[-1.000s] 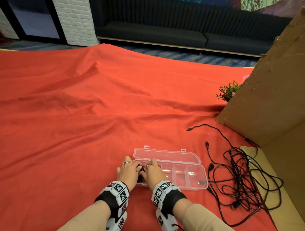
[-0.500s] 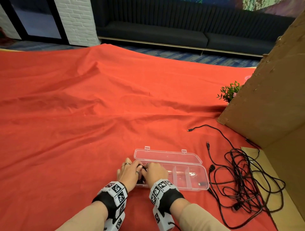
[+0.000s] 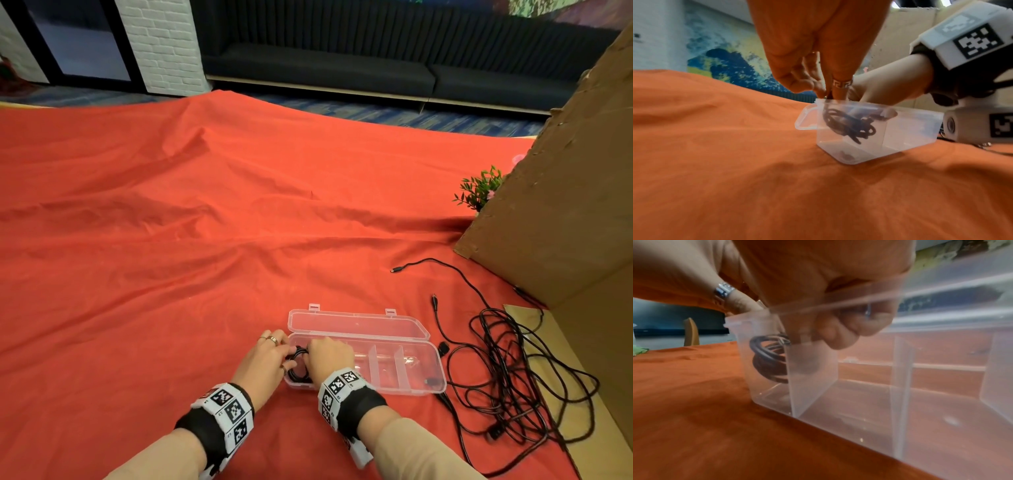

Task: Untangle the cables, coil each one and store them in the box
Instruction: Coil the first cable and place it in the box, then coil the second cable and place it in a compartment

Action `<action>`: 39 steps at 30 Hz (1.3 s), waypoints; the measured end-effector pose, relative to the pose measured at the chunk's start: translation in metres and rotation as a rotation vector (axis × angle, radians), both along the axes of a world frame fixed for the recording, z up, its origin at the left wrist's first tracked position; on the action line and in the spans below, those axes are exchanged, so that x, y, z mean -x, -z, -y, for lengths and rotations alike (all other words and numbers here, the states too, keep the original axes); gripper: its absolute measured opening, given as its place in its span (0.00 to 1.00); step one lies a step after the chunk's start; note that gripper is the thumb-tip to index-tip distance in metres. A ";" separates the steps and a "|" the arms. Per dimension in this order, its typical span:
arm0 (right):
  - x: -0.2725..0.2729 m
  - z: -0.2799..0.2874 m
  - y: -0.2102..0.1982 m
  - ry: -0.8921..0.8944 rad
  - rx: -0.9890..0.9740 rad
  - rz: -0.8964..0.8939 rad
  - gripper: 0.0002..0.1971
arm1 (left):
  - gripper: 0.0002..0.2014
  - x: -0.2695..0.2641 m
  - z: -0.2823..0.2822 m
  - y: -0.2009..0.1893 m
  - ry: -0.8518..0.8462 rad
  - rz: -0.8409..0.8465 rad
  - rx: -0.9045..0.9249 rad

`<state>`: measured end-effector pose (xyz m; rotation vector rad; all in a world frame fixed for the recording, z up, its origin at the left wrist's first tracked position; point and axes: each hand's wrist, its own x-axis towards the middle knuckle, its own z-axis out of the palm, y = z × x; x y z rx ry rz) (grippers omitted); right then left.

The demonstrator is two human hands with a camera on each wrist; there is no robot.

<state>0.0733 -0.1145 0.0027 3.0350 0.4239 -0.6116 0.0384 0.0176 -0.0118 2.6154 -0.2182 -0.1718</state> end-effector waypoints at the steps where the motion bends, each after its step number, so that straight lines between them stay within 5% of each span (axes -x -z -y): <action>1: 0.000 0.000 0.000 -0.015 0.012 0.002 0.12 | 0.09 -0.001 -0.001 -0.002 0.067 0.039 -0.080; 6: -0.003 0.001 0.000 -0.081 0.069 0.030 0.12 | 0.19 0.002 -0.003 -0.008 0.206 0.045 -0.489; 9: -0.003 0.002 -0.002 -0.102 0.075 0.027 0.12 | 0.28 0.006 0.000 -0.017 0.261 -0.135 -0.566; 12: -0.002 0.006 -0.006 -0.036 0.009 -0.030 0.15 | 0.38 0.008 0.003 -0.008 0.291 -0.129 -0.573; 20: 0.018 0.028 -0.022 -0.132 -0.128 -0.151 0.19 | 0.18 0.007 -0.005 -0.006 0.319 -0.138 -0.559; 24: 0.025 0.044 -0.023 -0.224 -0.152 -0.193 0.29 | 0.35 0.005 -0.009 -0.013 0.304 -0.141 -0.411; 27: 0.025 0.056 -0.024 -0.292 -0.112 -0.152 0.18 | 0.38 0.009 -0.016 -0.014 0.295 -0.050 -0.397; 31: 0.028 0.057 -0.024 -0.380 -0.039 0.119 0.06 | 0.33 0.007 -0.022 -0.012 0.359 -0.070 -0.537; 35: 0.021 0.057 -0.010 -0.333 0.052 0.211 0.16 | 0.20 -0.001 -0.014 -0.014 0.402 0.103 -0.591; 39: 0.019 0.062 -0.015 -0.367 -0.032 0.251 0.08 | 0.19 -0.002 -0.001 -0.008 0.416 0.283 -0.627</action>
